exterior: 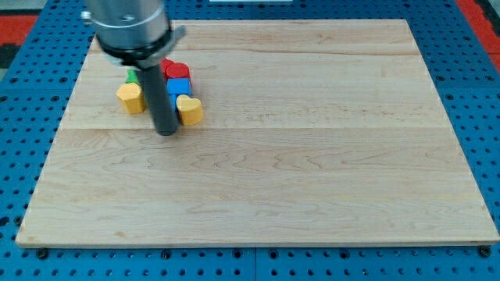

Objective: Push the blue triangle in between the green circle and blue cube

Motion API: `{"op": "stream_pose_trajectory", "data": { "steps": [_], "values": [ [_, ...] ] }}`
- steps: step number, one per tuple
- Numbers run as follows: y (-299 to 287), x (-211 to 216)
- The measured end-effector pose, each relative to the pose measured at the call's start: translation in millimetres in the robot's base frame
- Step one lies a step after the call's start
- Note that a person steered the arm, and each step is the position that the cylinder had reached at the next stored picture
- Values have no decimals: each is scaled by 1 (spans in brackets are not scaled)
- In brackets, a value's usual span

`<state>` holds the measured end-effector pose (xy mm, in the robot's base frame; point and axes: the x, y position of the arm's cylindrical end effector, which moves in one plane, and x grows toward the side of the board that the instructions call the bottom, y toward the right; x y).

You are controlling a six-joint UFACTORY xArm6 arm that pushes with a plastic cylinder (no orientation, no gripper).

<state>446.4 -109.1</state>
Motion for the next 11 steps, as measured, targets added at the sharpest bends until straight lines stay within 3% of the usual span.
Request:
{"op": "stream_pose_trajectory", "data": {
  "steps": [2, 3, 4, 6, 7, 10, 11],
  "values": [
    [32, -45],
    [30, -4],
    [24, 3],
    [-3, -50],
    [-34, -50],
    [-41, -65],
    [-41, -49]
  ]
}}
